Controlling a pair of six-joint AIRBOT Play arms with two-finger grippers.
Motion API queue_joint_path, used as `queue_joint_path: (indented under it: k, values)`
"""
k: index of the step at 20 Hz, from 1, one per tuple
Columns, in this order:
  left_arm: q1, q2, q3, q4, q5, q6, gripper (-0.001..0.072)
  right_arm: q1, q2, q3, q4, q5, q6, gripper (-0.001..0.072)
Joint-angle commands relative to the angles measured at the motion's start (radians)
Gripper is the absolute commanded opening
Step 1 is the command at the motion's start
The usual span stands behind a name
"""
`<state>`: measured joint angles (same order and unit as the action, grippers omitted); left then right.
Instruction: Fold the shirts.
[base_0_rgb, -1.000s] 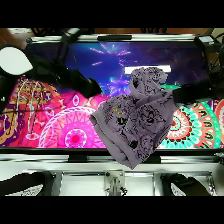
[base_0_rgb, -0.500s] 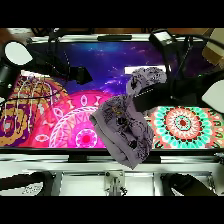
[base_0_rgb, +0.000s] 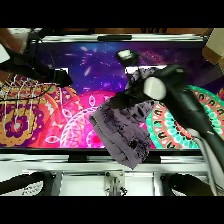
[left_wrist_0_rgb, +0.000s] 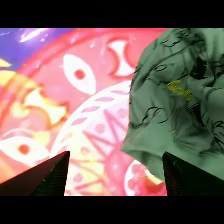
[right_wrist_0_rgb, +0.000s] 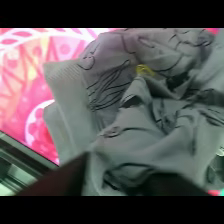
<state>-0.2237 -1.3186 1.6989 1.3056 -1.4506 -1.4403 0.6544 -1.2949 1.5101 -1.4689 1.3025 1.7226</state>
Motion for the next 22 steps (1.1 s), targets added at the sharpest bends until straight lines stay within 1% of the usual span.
queue_joint_path:
  k: [1,3,5,8,11,13,15,18,20,22]
  values:
    - [0.031,0.025,-0.021,0.042,-0.07,-0.03,0.072,0.002,-0.13,0.0,0.134,-0.039,-0.057,0.0553]
    - [0.023,0.025,-0.074,0.034,-0.069,-0.066,0.072,-0.018,-0.105,0.013,0.092,-0.012,-0.064,0.0553]
    - [0.001,0.024,-0.152,0.025,-0.062,-0.066,0.072,-0.07,-0.047,0.04,0.043,0.032,-0.088,0.0553]
    - [-0.059,0.024,-0.259,-0.016,0.023,-0.084,0.072,-0.202,0.04,0.049,0.018,0.072,-0.105,0.0553]
    - [-0.13,0.011,-0.308,-0.046,0.101,-0.085,0.072,-0.351,0.038,0.031,-0.004,0.103,-0.119,0.0553]
    - [-0.174,-0.011,-0.311,-0.048,0.109,-0.092,0.072,-0.433,0.008,-0.033,-0.013,0.103,-0.119,0.0553]
    - [-0.204,-0.038,-0.311,-0.047,0.111,-0.091,0.072,-0.484,-0.031,-0.122,0.012,0.098,-0.12,0.0553]
    - [-0.233,-0.087,-0.311,-0.049,0.109,-0.091,0.072,-0.524,-0.099,-0.225,0.064,0.043,-0.116,0.0553]
    - [-0.259,-0.115,-0.311,-0.048,0.112,-0.091,0.072,-0.537,-0.153,-0.236,0.132,0.013,-0.108,0.0553]
    - [-0.287,-0.128,-0.311,-0.049,0.143,-0.091,0.072,-0.541,-0.191,-0.236,0.225,-0.049,-0.108,0.0553]
